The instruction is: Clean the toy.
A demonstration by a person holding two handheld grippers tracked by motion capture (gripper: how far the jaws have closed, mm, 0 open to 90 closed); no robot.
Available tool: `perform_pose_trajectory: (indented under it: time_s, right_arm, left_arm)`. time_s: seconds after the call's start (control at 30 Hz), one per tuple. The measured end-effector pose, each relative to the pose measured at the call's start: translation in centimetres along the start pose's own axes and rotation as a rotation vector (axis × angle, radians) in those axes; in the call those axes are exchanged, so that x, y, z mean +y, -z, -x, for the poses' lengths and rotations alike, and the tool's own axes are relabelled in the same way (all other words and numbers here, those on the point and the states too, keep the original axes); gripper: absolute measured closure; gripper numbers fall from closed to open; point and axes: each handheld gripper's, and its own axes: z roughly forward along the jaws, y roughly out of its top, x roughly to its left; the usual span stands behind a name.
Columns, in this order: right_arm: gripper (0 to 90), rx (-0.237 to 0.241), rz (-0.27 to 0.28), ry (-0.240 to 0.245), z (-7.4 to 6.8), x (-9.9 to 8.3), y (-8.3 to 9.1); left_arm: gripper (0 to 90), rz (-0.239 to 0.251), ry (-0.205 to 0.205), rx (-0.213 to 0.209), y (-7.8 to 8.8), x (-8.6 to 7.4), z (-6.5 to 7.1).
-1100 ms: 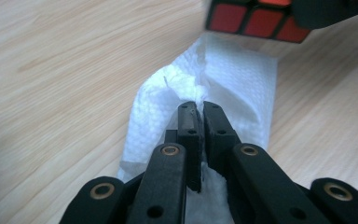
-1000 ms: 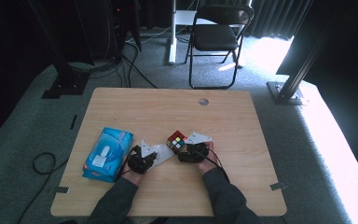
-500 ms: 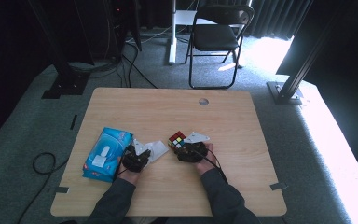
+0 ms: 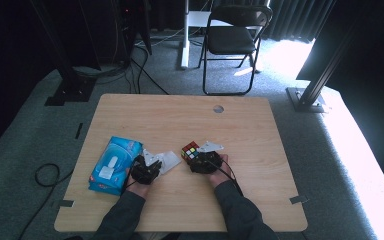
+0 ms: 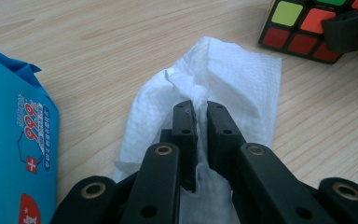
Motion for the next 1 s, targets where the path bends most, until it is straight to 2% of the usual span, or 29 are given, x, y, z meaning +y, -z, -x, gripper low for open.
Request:
perform_pose_trajectory:
  time_s: [0.2, 0.33, 0.53, 0.67, 0.83, 0.93, 1.0]
  right_arm:
    - [33.3, -0.001, -0.005, 0.02, -0.2, 0.0, -0.1]
    - [24.5, 0.017, -0.007, 0.028, -0.2, 0.0, 0.0]
    - [20.0, 0.036, 0.032, 0.012, 0.1, 0.4, 0.7]
    - [20.2, 0.036, 0.067, 0.011, 0.3, 0.8, 1.5]
    - [20.4, 0.066, 0.103, 0.009, 0.5, 1.4, 2.4]
    - [23.9, 0.062, 0.132, 0.01, 0.6, 1.6, 2.9]
    - [29.4, 0.042, 0.15, 0.018, 0.7, 1.8, 3.2]
  left_arm:
    - [81.1, 0.002, -0.001, -0.002, 0.0, 0.0, 0.1]
    - [79.5, 0.005, -0.001, -0.007, 0.1, 0.0, 0.1]
    - [77.2, 0.01, 0.002, -0.01, 0.1, 0.0, 0.1]
    - [76.3, 0.009, 0.004, -0.01, 0.1, 0.1, 0.1]
    - [75.2, 0.01, 0.007, -0.012, 0.1, 0.0, 0.0]
    - [74.9, 0.012, 0.007, -0.012, 0.1, 0.0, 0.0]
    - [74.4, 0.013, 0.008, -0.011, 0.1, 0.0, 0.0]
